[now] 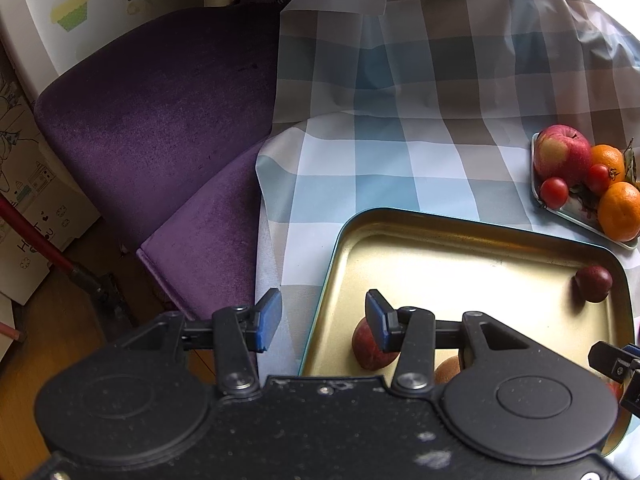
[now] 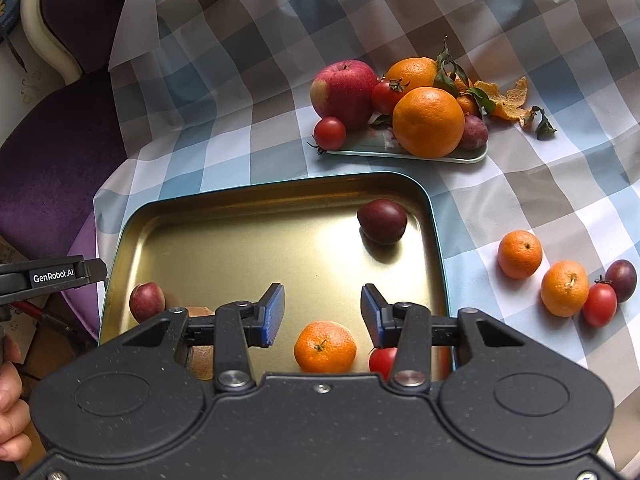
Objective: Organize fruits
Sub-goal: 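Open the left tool to drop its plum in the tray while the right tool releases its plum, then move both open tools back from the tray toward the remaining fruit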
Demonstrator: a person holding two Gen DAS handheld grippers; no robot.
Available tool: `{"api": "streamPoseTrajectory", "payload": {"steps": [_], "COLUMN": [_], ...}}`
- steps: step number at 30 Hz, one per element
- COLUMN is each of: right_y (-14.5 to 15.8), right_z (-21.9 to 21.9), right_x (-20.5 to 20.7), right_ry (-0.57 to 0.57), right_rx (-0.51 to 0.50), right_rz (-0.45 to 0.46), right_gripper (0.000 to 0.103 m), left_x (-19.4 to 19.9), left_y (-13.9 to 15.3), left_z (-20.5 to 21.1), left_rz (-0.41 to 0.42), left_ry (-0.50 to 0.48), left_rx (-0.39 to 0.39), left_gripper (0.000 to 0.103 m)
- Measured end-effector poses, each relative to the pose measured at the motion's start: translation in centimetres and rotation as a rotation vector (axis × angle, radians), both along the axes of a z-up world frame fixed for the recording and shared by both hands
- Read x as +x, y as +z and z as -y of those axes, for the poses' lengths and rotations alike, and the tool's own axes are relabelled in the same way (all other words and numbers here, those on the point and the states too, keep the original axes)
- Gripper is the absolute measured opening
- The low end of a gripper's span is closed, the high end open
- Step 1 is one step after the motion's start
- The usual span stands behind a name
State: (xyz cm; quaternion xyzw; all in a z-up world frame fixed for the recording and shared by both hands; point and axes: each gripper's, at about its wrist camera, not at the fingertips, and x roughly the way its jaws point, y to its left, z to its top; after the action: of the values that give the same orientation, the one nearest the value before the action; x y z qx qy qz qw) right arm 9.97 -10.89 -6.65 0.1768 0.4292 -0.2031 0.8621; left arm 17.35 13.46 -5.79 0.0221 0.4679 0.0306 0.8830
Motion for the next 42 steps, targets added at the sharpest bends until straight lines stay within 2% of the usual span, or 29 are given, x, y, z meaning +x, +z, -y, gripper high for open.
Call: {"api": "streamPoseTrajectory", "payload": {"steps": [12, 26, 33, 42], "right_y": [0.2, 0.7, 1.0, 0.8], "right_z": [0.4, 3.0, 6.6, 12.7], "right_x": [0.1, -1.5, -4.3, -10.0], "right_ry": [-0.016, -0.086, -0.177, -0.343], "right_rx": [0.021, 0.023, 0.018, 0.019], "right_rz": [0.002, 0.008, 0.017, 0.016], "right_gripper": [0.051, 0.051, 0.052, 0.052], "left_x": [0.0, 0.3, 0.3, -0.4], "left_y": [0.3, 0.2, 0.3, 0.6], "left_z": [-0.1, 3.6, 8.5, 17.7], "left_rz": [0.006, -0.001, 0.0, -0.001], "left_ry": [-0.004, -0.052, -0.125, -0.275], "left_rx": [-0.014, -0.023, -0.045, -0.093], "left_gripper": [0.049, 0.049, 0.049, 0.051]}}
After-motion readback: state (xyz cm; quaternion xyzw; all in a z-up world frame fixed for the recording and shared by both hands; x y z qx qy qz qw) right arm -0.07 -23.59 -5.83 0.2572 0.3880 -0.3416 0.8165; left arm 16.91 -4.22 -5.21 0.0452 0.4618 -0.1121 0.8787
